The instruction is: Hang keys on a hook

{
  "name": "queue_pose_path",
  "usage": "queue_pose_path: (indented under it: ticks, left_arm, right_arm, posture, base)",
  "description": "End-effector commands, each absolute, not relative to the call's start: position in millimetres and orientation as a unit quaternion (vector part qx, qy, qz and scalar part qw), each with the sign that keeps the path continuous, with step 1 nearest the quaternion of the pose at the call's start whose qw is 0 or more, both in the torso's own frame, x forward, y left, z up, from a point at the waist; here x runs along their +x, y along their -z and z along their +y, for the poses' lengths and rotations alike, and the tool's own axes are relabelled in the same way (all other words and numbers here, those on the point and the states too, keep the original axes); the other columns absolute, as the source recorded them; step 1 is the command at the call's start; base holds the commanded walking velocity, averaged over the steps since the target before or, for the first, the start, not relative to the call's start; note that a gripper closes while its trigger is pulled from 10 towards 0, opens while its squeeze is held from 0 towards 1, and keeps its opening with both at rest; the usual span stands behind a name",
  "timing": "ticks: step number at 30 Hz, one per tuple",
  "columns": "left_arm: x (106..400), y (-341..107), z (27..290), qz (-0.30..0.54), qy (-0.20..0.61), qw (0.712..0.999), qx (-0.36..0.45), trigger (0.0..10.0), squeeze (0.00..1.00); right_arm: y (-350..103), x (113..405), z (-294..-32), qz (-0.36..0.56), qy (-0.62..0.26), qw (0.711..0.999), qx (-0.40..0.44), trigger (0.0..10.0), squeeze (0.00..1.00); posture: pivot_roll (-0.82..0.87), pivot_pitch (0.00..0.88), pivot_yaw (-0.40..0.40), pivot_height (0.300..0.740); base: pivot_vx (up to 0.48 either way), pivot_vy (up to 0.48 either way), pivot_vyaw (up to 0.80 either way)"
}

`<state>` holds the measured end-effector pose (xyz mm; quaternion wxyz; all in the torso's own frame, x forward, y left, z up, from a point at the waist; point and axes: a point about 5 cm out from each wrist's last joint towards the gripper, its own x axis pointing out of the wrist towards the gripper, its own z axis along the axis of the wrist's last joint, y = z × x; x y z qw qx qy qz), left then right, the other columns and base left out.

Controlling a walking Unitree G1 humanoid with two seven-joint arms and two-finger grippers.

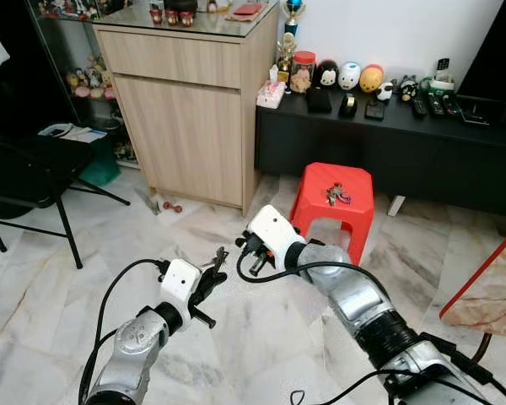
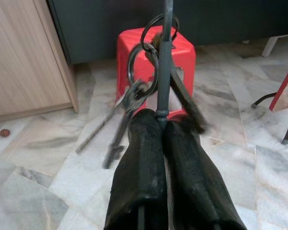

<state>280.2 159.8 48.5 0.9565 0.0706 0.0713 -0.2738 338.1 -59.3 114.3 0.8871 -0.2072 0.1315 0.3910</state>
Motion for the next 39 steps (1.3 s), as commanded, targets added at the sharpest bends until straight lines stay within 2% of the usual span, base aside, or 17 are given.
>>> queue_pose_path:
  ticks: [1, 8, 13, 14, 15, 21, 23, 25, 26, 28, 32, 33, 34, 35, 37, 38, 39]
  left_arm:
    - [279, -48, 162, 0.078, 0.276, 0.954, 0.086, 0.0, 0.0]
    - [276, -43, 166, 0.094, 0.282, 0.948, 0.113, 0.0, 0.0]
    - [272, -41, 171, 0.105, 0.284, 0.944, 0.13, 0.0, 0.0]
    - [270, -40, 171, 0.111, 0.294, 0.938, 0.148, 0.0, 0.0]
    - [265, -37, 173, 0.129, 0.329, 0.912, 0.207, 0.0, 0.0]
    - [260, -31, 191, 0.156, 0.356, 0.83, 0.401, 0.0, 0.0]
    - [269, -34, 201, 0.151, 0.298, 0.848, 0.412, 0.0, 0.0]
    - [278, -38, 210, 0.145, 0.222, 0.887, 0.377, 5.5, 0.0]
    - [280, -39, 213, 0.143, 0.192, 0.906, 0.348, 10.0, 0.0]
    - [281, -34, 219, 0.16, 0.129, 0.945, 0.253, 10.0, 0.0]
    - [276, -19, 235, 0.219, 0.043, 0.951, 0.214, 10.0, 0.0]
    - [274, -15, 232, 0.229, 0.064, 0.936, 0.261, 10.0, 0.0]
    - [274, -15, 232, 0.229, 0.064, 0.936, 0.261, 10.0, 0.0]
    - [273, -17, 219, 0.21, 0.124, 0.927, 0.285, 10.0, 0.0]
    - [271, -21, 199, 0.178, 0.199, 0.93, 0.252, 10.0, 0.0]
    - [270, -23, 196, 0.17, 0.21, 0.931, 0.245, 10.0, 0.0]
    - [274, -18, 213, 0.199, 0.145, 0.935, 0.254, 10.0, 0.0]
  right_arm:
    - [-123, 344, -67, 0.128, -0.376, 0.892, -0.215, 10.0, 0.0]
    - [-125, 353, -92, 0.136, -0.322, 0.913, -0.212, 10.0, 0.0]
    - [-121, 363, -143, 0.157, -0.197, 0.95, -0.185, 10.0, 0.0]
    - [-117, 363, -153, 0.165, -0.171, 0.955, -0.176, 10.0, 0.0]
    - [-108, 360, -178, 0.185, -0.116, 0.963, -0.156, 10.0, 0.0]
    - [-82, 344, -229, 0.235, -0.007, 0.961, -0.142, 10.0, 0.0]
    - [-71, 337, -240, 0.252, 0.014, 0.96, -0.123, 10.0, 0.0]
    - [-60, 328, -248, 0.27, 0.034, 0.954, -0.126, 10.0, 0.0]
    - [-54, 324, -251, 0.277, 0.042, 0.952, -0.123, 10.0, 0.0]
    - [-28, 305, -256, 0.312, 0.063, 0.942, -0.106, 10.0, 0.0]
    - [-3, 282, -260, 0.356, 0.087, 0.926, -0.095, 10.0, 0.0]
    - [15, 262, -262, 0.392, 0.103, 0.909, -0.092, 10.0, 0.0]
    - [15, 262, -262, 0.392, 0.103, 0.909, -0.092, 10.0, 0.0]
    - [27, 248, -264, 0.417, 0.111, 0.898, -0.088, 10.0, 0.0]
    - [38, 234, -261, 0.437, 0.112, 0.889, -0.075, 10.0, 0.0]
    - [44, 228, -259, 0.448, 0.11, 0.884, -0.073, 10.0, 0.0]
    - [53, 216, -254, 0.465, 0.105, 0.876, -0.071, 10.0, 0.0]
  posture:
    - [-0.05, 0.0, -0.042, 0.74]
    - [-0.05, 0.0, -0.041, 0.74]
    - [-0.05, 0.0, -0.038, 0.74]
    - [-0.05, 0.0, -0.039, 0.74]
    - [-0.05, 0.0, -0.037, 0.74]
    - [-0.05, 0.0, -0.031, 0.74]
    - [-0.05, 0.0, -0.027, 0.74]
    - [-0.06, 0.0, -0.026, 0.74]
    - [-0.06, 0.0, -0.024, 0.74]
    - [-0.06, 0.0, -0.023, 0.74]
    - [-0.06, 0.0, -0.024, 0.74]
    - [-0.06, 0.0, -0.028, 0.74]
    - [-0.06, 0.0, -0.028, 0.74]
    - [-0.05, 0.0, -0.029, 0.74]
    - [-0.04, 0.0, -0.029, 0.74]
    - [-0.05, 0.0, -0.027, 0.74]
    - [-0.05, 0.0, -0.026, 0.74]
  base:
    - [0.0, 0.0, 0.0]
    - [0.0, 0.0, 0.0]
    - [0.0, 0.0, 0.0]
    - [0.0, 0.0, 0.0]
    - [0.0, 0.0, 0.0]
    - [0.0, 0.0, 0.0]
    - [0.0, 0.0, 0.0]
    - [0.0, 0.0, 0.0]
    - [0.0, 0.0, 0.0]
    - [0.0, 0.0, 0.0]
    - [0.0, 0.0, 0.0]
    - [0.0, 0.0, 0.0]
    - [0.0, 0.0, 0.0]
    - [0.0, 0.0, 0.0]
    - [0.0, 0.0, 0.0]
    - [0.0, 0.0, 0.0]
    - [0.0, 0.0, 0.0]
